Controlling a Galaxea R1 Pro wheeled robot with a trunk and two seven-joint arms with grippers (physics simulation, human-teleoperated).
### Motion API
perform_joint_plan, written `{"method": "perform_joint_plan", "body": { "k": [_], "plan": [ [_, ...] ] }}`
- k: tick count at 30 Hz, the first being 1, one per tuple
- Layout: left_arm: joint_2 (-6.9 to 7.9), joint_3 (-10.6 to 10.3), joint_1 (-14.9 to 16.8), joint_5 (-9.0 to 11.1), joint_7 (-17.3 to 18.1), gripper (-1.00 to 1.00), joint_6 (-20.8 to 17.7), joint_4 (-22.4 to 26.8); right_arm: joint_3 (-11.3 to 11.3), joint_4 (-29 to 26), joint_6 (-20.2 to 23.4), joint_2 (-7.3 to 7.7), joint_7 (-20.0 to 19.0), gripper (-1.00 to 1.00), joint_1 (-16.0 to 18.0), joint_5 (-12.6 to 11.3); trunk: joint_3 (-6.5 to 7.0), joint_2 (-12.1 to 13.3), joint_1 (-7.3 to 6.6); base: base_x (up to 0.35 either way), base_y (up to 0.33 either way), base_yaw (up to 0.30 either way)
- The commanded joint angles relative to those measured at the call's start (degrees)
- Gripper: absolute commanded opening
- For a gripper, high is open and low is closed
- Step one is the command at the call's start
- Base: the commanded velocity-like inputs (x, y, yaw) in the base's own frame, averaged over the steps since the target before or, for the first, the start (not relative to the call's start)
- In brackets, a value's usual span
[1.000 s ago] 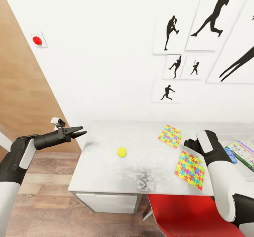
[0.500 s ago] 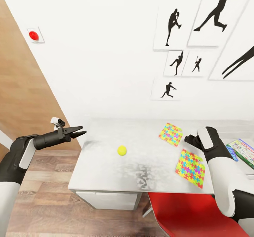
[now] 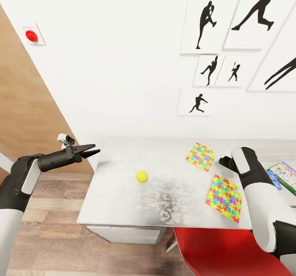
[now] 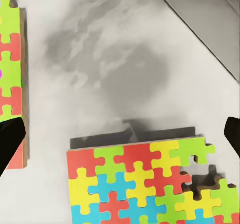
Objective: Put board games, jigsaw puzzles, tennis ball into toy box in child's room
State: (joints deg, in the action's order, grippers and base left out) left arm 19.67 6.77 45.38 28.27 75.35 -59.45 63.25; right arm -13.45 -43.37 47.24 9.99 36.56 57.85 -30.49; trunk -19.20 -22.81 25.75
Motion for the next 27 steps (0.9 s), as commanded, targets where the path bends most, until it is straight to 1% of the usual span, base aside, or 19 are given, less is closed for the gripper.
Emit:
{"method": "perform_joint_plan", "body": {
  "k": [1,8,13,15,18,23,24,25,27],
  "plan": [
    [0.02,0.0,0.4,0.2,0.1,1.00,-0.5,0.0,0.0,-0.1,0.1,0.08,0.5,1.00,0.1,-0.4,-0.20,-0.1,0.04,0.078,0.000,0.000],
    [0.02,0.0,2.9,0.4,0.1,1.00,-0.5,0.0,0.1,0.0,-0.2,0.13,0.5,1.00,0.0,-0.1,-0.86,-0.1,0.04,0.078,0.000,0.000],
    [-0.08,-0.1,4.7,0.6,0.2,1.00,-0.5,0.1,0.2,0.2,-2.3,0.12,0.5,1.00,0.0,-0.1,-1.33,-0.1,0.04,0.079,0.000,0.000],
    [-0.39,-0.1,5.4,0.6,0.2,1.00,-0.5,0.1,0.2,0.7,-3.0,0.12,0.4,1.00,0.0,0.0,-1.52,-0.1,0.04,0.079,0.000,0.000],
    [-1.54,-0.2,6.6,0.7,0.2,1.00,-0.5,0.7,0.3,1.2,-3.5,0.11,0.3,1.00,0.0,0.4,-1.81,-0.1,0.04,0.079,0.000,0.000],
    [-4.74,-0.6,7.3,0.5,0.2,1.00,-0.5,2.4,0.3,1.5,-3.8,0.05,0.1,1.00,0.0,0.6,-2.28,-0.1,0.04,0.079,0.000,0.000],
    [-5.23,-1.2,7.3,0.5,0.2,1.00,-0.5,2.7,0.3,1.5,-3.8,0.04,0.1,1.00,0.0,0.6,-2.37,-0.1,0.04,0.079,0.000,0.000],
    [-5.41,-1.7,7.4,0.4,0.2,1.00,-0.5,2.8,0.3,1.5,-3.9,0.04,0.1,1.00,0.0,0.6,-2.47,-0.1,0.04,0.079,0.000,0.000],
    [-6.06,-4.7,7.4,0.4,0.2,1.00,-0.5,3.0,0.3,1.5,-3.9,0.01,0.1,1.00,0.0,0.6,-2.66,-0.1,0.04,0.071,0.000,0.000]
  ]
}}
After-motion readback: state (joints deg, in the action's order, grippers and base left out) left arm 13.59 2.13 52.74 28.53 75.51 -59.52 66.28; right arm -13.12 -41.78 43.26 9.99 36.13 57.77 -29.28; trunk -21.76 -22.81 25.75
